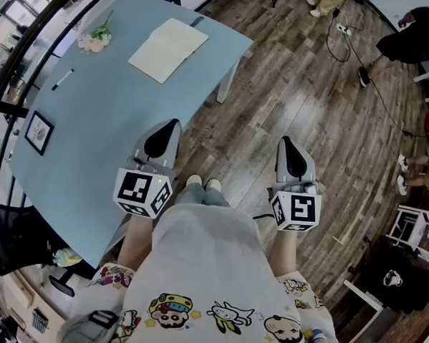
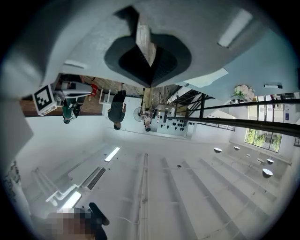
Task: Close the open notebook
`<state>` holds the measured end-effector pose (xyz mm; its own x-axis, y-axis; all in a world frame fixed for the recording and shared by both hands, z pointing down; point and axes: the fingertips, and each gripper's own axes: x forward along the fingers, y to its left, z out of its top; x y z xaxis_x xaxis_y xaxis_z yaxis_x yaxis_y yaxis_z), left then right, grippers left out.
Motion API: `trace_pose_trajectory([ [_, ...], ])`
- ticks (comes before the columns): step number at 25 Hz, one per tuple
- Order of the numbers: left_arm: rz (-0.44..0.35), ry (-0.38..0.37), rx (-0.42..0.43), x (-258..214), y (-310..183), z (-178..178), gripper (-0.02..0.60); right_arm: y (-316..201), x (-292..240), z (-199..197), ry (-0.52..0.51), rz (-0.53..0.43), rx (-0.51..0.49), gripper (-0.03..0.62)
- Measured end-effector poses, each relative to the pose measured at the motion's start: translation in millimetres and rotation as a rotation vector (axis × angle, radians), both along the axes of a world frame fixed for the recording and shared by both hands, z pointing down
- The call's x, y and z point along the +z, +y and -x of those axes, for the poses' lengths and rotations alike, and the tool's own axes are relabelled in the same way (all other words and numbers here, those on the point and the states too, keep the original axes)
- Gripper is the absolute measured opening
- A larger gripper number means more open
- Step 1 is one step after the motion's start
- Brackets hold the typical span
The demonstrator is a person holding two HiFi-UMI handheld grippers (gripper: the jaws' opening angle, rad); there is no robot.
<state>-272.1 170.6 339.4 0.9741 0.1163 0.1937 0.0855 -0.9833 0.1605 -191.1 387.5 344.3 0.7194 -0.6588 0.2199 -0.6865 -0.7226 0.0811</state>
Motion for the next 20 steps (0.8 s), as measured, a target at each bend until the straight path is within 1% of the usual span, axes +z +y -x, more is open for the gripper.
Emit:
trace_pose_trajectory([
  [4, -0.015, 0.003, -0.012, -0.5, 3.5, -5.1, -0.003, 15.0, -2.7, -7.1, 0.006, -0.048, 0.026, 0.009],
  [9, 0.005, 0.022, -0.035, -1.1, 8.8, -8.0, -0.002, 32.4, 1.0, -13.4, 0.003, -0.076, 0.031, 0.014],
  [11, 0.017, 0.024, -0.04, -0.2, 12.0, -8.4, -0.001, 34.8, 2.0, -14.2, -0.002, -0.082, 0.018, 0.023],
  [12, 0.023, 0.022, -0.04, 0.3, 13.5, -9.0, 0.014, 34.7, 2.6, -14.6, -0.007, -0.085, 0.009, 0.029],
  [14, 0.03, 0.018, -0.043, 1.0, 15.0, -11.8, 0.022, 32.7, 4.3, -17.2, -0.017, -0.09, -0.011, 0.045],
  [20, 0.032, 0.004, -0.058, 7.1, 6.5, -31.5, 0.058, 13.7, 12.6, -38.9, -0.042, -0.1, -0.053, 0.08],
])
